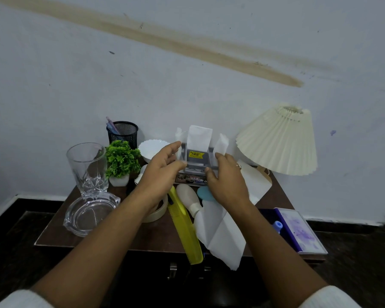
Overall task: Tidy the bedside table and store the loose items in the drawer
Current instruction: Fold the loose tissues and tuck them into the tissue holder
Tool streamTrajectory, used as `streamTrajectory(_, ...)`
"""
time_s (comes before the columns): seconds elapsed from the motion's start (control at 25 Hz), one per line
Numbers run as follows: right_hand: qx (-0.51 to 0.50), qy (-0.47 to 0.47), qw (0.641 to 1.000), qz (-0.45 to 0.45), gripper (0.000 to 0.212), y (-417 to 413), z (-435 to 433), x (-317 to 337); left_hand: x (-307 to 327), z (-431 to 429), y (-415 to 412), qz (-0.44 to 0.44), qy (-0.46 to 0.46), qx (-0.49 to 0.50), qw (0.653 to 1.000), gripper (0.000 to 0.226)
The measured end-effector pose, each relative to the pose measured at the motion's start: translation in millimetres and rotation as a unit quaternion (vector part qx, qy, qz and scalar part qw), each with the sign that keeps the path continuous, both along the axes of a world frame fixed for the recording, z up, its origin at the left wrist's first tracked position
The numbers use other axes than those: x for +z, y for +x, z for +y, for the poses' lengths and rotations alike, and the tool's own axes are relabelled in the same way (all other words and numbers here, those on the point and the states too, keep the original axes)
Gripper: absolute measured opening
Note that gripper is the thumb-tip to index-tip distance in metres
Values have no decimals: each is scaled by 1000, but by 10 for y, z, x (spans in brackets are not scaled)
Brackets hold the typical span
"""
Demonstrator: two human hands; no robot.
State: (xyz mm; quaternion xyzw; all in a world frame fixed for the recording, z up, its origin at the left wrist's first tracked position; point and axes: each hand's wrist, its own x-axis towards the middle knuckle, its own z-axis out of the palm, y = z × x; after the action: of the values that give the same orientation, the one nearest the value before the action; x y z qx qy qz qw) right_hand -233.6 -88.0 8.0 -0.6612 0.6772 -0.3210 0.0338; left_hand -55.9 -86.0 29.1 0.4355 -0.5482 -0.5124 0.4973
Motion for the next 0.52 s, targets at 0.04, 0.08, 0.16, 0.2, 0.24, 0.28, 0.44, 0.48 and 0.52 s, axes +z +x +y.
streamTrajectory(0.04,8,-5,1000,-13,34,6,-9,9,2,2,1,-1,1,0,1000,56)
streamTrajectory(0.08,14,-9,999,-34,37,11,-17,21,4,3,2,-1,2,0,1000,56)
streamTrajectory(0.16,11,-10,996,-91,48,21,-31,53,2,2,3,0,3,2,1000,56)
streamTrajectory(0.2,6,-8,993,-114,52,24,-34,61,1,2,4,1,4,3,1000,56)
streamTrajectory(0.24,5,-3,992,-124,52,23,-33,61,-1,0,6,2,4,3,1000,56)
streamTrajectory(0.28,7,4,993,-117,49,22,-31,56,-3,0,7,3,3,2,1000,56)
streamTrajectory(0.44,25,29,997,-67,32,6,-32,-3,-2,-2,-1,1,-1,-2,1000,57)
streamTrajectory(0.48,23,31,998,-55,30,-6,-40,-10,0,-1,-1,1,0,-2,1000,57)
streamTrajectory(0.52,21,34,998,-49,31,-16,-48,-5,3,1,0,1,-1,-2,1000,57)
